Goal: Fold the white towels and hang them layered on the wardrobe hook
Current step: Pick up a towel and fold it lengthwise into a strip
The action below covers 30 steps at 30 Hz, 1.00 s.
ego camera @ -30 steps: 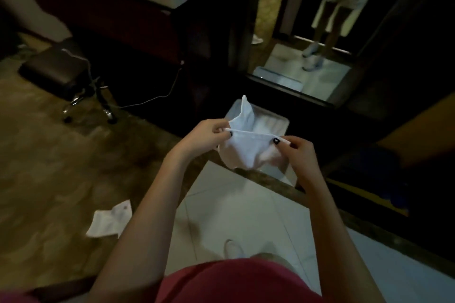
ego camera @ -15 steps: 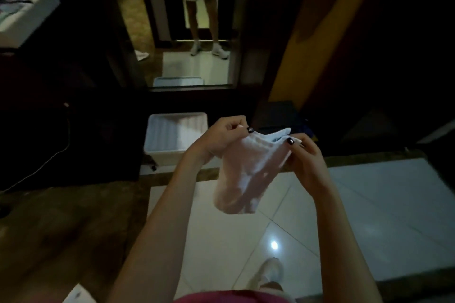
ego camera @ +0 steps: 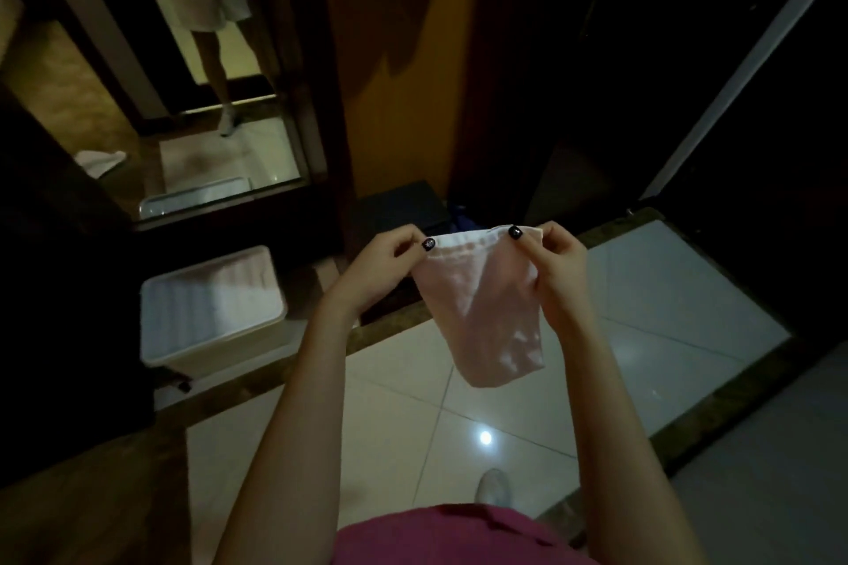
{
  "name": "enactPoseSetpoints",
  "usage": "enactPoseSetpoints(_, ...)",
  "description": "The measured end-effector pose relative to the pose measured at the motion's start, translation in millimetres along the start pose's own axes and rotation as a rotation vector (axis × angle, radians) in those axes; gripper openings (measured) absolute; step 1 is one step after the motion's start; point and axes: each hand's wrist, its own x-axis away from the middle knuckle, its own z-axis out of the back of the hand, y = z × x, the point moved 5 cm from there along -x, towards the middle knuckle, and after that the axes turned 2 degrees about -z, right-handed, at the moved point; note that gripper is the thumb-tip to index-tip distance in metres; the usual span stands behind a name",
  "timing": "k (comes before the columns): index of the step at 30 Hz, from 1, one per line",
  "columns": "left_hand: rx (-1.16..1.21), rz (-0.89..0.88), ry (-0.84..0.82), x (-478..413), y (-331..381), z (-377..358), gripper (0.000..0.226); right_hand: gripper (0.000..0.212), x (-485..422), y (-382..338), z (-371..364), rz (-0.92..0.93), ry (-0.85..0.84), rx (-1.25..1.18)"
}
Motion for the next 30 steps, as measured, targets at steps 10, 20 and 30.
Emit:
enactPoseSetpoints(10,0.13,-0.147,0.206,-134,50,-92,0.02,0.019,-119,1,129,-0.005,-0.114,0.068)
enactPoseSetpoints(20,0.165,-0.126,0.062,-226,71,-147,0.028,0.022,-179,23,199,-0.002,0.058,0.077)
enactPoseSetpoints(30,0.058,-0.036,0.163,-317,46,-130,0.019,0.017,-262,24,179,0.088,0.112,0.167)
